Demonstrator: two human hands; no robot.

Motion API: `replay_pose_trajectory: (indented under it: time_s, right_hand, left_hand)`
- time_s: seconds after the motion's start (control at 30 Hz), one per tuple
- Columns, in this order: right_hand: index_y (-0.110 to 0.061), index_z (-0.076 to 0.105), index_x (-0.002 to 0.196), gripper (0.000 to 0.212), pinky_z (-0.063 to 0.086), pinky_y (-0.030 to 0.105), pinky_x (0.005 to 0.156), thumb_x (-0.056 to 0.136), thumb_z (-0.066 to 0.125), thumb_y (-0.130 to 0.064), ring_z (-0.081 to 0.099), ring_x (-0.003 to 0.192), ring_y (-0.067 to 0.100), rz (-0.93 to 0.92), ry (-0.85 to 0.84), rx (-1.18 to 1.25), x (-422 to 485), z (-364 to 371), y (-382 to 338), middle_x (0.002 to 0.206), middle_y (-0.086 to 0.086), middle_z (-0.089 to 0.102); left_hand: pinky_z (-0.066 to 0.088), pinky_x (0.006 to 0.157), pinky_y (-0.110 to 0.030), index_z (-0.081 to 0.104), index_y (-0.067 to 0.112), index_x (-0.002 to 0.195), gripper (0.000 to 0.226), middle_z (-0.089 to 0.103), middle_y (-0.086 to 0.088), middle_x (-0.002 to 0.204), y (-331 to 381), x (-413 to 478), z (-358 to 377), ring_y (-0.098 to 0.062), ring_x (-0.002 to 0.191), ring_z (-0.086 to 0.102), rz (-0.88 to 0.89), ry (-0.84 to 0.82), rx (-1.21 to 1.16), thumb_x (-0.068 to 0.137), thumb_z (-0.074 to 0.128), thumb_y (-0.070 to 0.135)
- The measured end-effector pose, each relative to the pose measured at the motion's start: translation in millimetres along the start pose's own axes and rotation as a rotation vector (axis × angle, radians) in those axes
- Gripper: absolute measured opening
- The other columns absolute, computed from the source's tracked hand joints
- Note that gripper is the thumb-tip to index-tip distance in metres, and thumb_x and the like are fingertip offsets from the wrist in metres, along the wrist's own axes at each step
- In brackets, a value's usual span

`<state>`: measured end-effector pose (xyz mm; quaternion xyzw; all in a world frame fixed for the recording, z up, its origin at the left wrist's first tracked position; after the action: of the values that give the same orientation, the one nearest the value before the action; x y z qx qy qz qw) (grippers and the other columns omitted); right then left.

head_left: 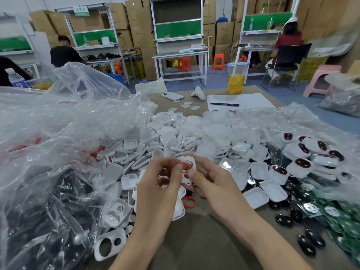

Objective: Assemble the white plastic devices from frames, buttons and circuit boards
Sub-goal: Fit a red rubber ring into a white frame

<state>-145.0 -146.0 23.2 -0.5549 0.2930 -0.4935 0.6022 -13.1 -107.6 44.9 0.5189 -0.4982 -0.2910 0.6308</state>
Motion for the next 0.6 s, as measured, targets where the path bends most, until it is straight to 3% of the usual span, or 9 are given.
replay_pose_trajectory:
  time_s: [0.27,0.43,0.6]
  right_hand:
    - [-0.022,0.064,0.127,0.028,0.057,0.034,0.094,0.102,0.055,-0.011,0.072,0.103,0.022,-0.012,0.008,-0.028,-1.5,2.4,-2.8,0.108,0.002,0.076]
    - [-0.024,0.064,0.127,0.029,0.056,0.03,0.094,0.102,0.056,-0.011,0.071,0.106,0.018,-0.015,0.007,-0.048,-1.3,2.6,-3.9,0.108,0.002,0.076]
    - [-0.023,0.065,0.126,0.029,0.056,0.025,0.09,0.102,0.056,-0.009,0.072,0.103,0.017,-0.019,0.006,-0.046,-1.9,2.7,-5.1,0.106,0.003,0.077]
  left_hand:
    - [0.05,0.059,-0.011,0.066,0.041,0.088,0.017,0.073,0.01,0.086,-1.1,0.9,0.7,-0.007,0.072,0.067,0.025,0.028,0.019,0.094,0.068,0.025]
    - [0.055,0.066,-0.023,0.066,0.04,0.091,0.014,0.072,0.01,0.088,-2.5,2.0,0.8,-0.014,0.076,0.069,0.035,0.029,0.018,0.093,0.067,0.026]
    - [0.055,0.065,-0.023,0.067,0.039,0.091,0.013,0.07,0.011,0.087,-2.4,2.4,0.5,-0.012,0.074,0.068,0.057,0.031,0.032,0.094,0.067,0.027]
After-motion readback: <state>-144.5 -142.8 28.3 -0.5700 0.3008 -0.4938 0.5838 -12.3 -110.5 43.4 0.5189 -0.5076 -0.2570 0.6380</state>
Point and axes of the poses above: each hand's wrist, its own x-axis towards the middle knuckle, its own z-axis out of the palm, y = z × x, the point moved 6 cm from there along x, towards the middle knuckle
